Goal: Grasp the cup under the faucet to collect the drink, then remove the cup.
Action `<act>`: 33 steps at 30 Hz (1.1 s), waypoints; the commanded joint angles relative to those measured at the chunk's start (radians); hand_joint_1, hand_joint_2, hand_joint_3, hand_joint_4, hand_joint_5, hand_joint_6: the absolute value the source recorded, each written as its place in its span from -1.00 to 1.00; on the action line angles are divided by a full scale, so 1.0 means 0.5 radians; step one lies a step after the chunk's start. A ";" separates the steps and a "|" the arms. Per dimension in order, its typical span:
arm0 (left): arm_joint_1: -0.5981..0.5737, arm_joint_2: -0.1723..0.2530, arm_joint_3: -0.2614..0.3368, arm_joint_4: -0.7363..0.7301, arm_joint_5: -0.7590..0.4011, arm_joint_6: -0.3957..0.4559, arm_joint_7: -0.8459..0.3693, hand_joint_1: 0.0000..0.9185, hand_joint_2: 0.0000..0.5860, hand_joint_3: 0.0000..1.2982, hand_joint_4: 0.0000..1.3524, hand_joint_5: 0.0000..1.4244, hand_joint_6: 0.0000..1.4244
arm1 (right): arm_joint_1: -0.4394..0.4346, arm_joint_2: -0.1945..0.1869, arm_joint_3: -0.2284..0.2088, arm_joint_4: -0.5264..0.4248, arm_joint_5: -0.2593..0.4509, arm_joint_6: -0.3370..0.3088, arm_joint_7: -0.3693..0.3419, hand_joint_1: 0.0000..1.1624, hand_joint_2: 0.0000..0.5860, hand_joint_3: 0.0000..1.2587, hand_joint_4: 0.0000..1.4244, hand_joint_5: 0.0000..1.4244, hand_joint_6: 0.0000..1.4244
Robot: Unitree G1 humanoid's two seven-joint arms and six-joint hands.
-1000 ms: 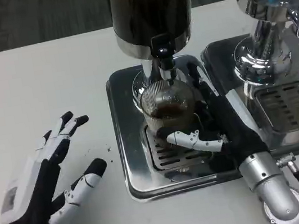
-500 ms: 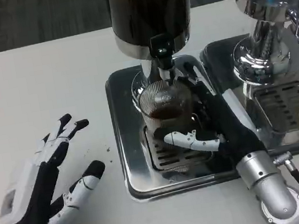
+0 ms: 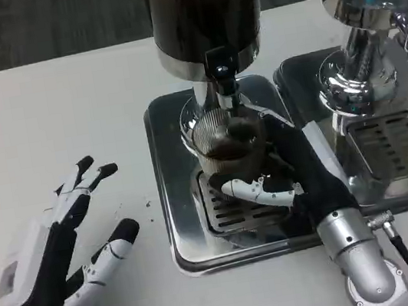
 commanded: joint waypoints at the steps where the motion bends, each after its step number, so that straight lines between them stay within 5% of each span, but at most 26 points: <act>1: 0.030 0.015 0.009 -0.040 -0.028 0.017 0.015 -1.00 -0.23 -0.70 -1.00 -0.82 -0.94 | 0.020 0.012 0.009 0.053 -0.021 0.033 -0.033 0.68 -0.36 -0.46 -0.39 -0.49 -0.27; 33: -0.011 0.006 -0.026 -0.025 -0.049 0.041 -0.004 -1.00 -0.23 -0.70 -1.00 -0.82 -0.94 | 0.074 -0.021 0.031 -0.132 -0.260 -0.017 -0.496 0.77 -0.49 -0.24 -0.20 -0.07 0.20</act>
